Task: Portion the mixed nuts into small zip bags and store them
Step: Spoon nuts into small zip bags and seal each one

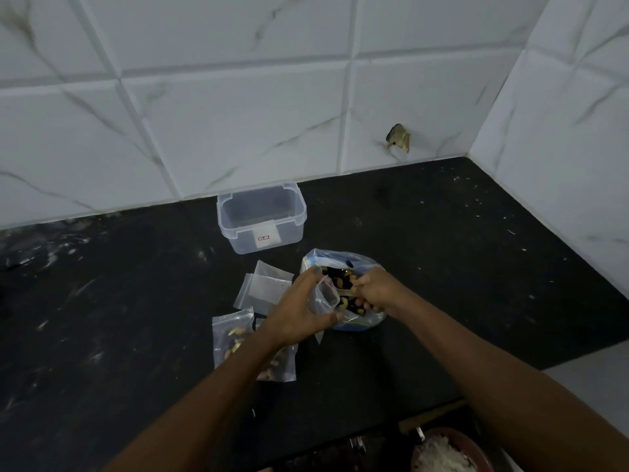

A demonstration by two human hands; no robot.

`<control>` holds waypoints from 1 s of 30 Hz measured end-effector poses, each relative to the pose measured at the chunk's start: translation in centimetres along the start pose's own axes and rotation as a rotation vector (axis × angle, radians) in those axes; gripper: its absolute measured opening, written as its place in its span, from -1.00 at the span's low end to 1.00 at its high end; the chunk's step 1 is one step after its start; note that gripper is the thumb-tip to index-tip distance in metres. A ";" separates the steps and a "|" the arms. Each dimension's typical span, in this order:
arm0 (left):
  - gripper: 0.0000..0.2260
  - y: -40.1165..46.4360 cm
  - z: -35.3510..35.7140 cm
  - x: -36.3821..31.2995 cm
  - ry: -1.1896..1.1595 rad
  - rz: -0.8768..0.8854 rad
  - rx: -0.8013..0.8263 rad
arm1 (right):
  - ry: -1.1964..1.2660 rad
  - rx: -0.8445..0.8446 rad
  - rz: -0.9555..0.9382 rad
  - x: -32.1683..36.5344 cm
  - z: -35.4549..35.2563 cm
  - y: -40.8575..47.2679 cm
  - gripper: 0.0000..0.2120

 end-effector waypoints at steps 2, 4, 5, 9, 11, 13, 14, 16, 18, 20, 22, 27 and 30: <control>-0.30 -0.1 -0.1 0.1 -0.012 -0.014 -0.001 | 0.068 -0.015 0.027 -0.4 -0.4 0.0 -0.83; -0.30 -0.1 -0.1 0.4 -0.019 -0.025 -0.008 | 0.063 -0.035 0.018 -0.5 -0.8 -0.3 -0.84; -0.35 -0.2 -0.1 0.4 -0.030 -0.023 -0.021 | 0.057 -0.050 0.010 -0.6 -1.1 -0.5 -0.85; -0.47 0.0 -0.5 0.5 -0.084 -0.056 -0.129 | 0.053 -0.098 0.006 -1.0 -2.4 -1.2 -0.86; -0.47 0.3 -0.9 0.4 -0.077 -0.055 -0.174 | 0.082 -0.109 0.016 -1.3 -3.0 -1.7 -0.84; -0.49 0.4 -1.2 0.1 -0.065 -0.043 -0.190 | 0.124 -0.113 0.021 -1.4 -3.5 -2.2 -0.82; -0.49 0.4 -1.3 -0.2 -0.053 -0.038 -0.194 | 0.150 -0.112 0.023 -1.5 -3.7 -2.5 -0.82; -0.48 0.5 -1.3 -0.4 -0.022 -0.037 -0.213 | 0.181 -0.107 0.025 -1.3 -4.3 -3.1 -0.81; -0.43 0.6 -1.3 -0.4 0.014 -0.059 -0.232 | 0.208 -0.103 0.016 -1.1 -4.9 -3.8 -0.82; -0.38 0.7 -1.1 -0.4 0.049 -0.088 -0.249 | 0.245 -0.100 -0.013 -0.5 -5.6 -4.6 -0.83; -0.36 0.8 -1.0 -0.5 0.072 -0.113 -0.270 | 0.270 -0.107 -0.070 0.5 -6.2 -5.4 -0.83; -0.35 0.9 -0.6 -1.1 0.078 -0.127 -0.329 | 0.179 -0.135 -0.259 3.5 -6.4 -7.0 -0.83; -0.32 1.1 -0.4 -1.6 0.077 -0.144 -0.349 | -0.072 -0.191 -0.367 5.0 -5.8 -7.7 -0.82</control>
Point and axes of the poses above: each hand's wrist, its own y-axis towards the middle knuckle, its own z-axis out of the palm, x = y × z, the point moved 1 cm from there along y, towards the middle knuckle, and after that the axes turned 15 degrees about -z, right-handed, at the moved point
